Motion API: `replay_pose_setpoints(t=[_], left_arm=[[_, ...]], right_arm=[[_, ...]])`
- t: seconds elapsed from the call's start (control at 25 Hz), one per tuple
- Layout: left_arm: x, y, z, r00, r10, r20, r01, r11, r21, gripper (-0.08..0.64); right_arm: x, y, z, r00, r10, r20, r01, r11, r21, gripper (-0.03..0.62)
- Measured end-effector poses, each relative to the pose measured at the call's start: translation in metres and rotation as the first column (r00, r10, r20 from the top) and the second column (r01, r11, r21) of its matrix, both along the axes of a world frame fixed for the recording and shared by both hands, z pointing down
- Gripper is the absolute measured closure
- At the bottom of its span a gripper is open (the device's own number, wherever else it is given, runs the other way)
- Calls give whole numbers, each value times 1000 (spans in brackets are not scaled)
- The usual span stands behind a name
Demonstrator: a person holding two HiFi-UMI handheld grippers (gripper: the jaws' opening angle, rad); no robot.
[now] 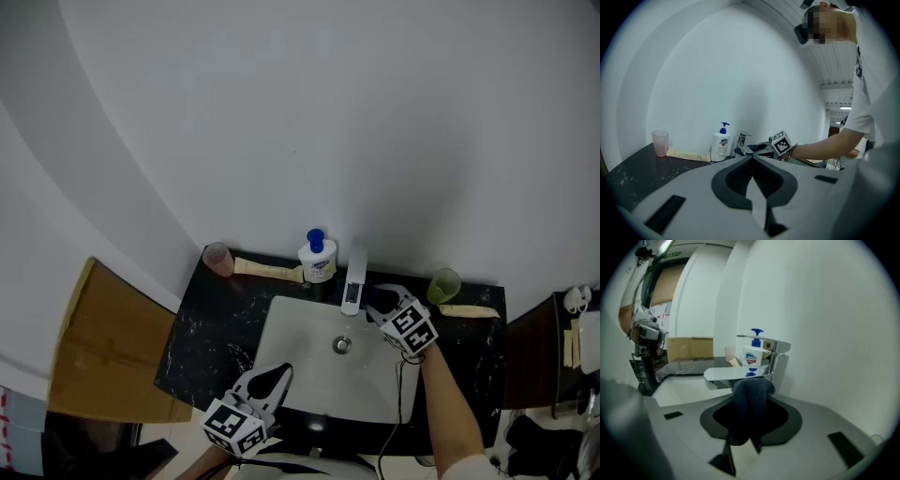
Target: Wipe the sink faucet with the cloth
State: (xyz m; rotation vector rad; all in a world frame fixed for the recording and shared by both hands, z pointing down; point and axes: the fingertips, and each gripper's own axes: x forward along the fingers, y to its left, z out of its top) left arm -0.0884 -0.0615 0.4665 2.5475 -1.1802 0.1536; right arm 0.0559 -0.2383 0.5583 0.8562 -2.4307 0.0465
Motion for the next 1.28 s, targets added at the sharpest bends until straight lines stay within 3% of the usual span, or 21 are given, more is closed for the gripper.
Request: replay_pose_setpoints(t=[0.16,0.24,0.36,0.56,0.64,0.76,0.96,1.08,1.28], left_arm=[[3,0,-2,1000,4,1,-4,1000,-2,558],[5,0,-5,1000,4,4,-4,1000,-5,558],[7,1,-2,1000,16,-6,-16,1000,3,558],[6,2,-2,1000,14,-1,-14,1000,-1,558],[5,3,-2,1000,12,0,-12,1000,-2,558],[3,5,-1,1000,13,-5,-13,1000,6,558],[-2,4,1,1000,12,-9,-12,1000,7,558],[0,4,1,1000,16,-9,-16,1000,8,558],[0,5,-1,1000,16,-7,-16,1000,11,558]], right_arm=[[-14,51,-3,982,-184,-35,182,982,-55,469],[-15,65,-3,972,-233,-40,230,970,-77,469],[-9,54,0,978,-203,-45,200,977,-75,469],[5,-1,-1,997,-26,-74,27,1000,6,469],[5,-8,-2,998,-8,-65,9,1000,3,469],[-2,15,-2,997,-78,-7,78,995,-56,469],[-14,69,-2,970,-227,84,238,957,-164,469],[-8,55,-2,982,-174,69,182,974,-138,469],[11,-1,-6,1000,12,14,-11,999,-41,469]])
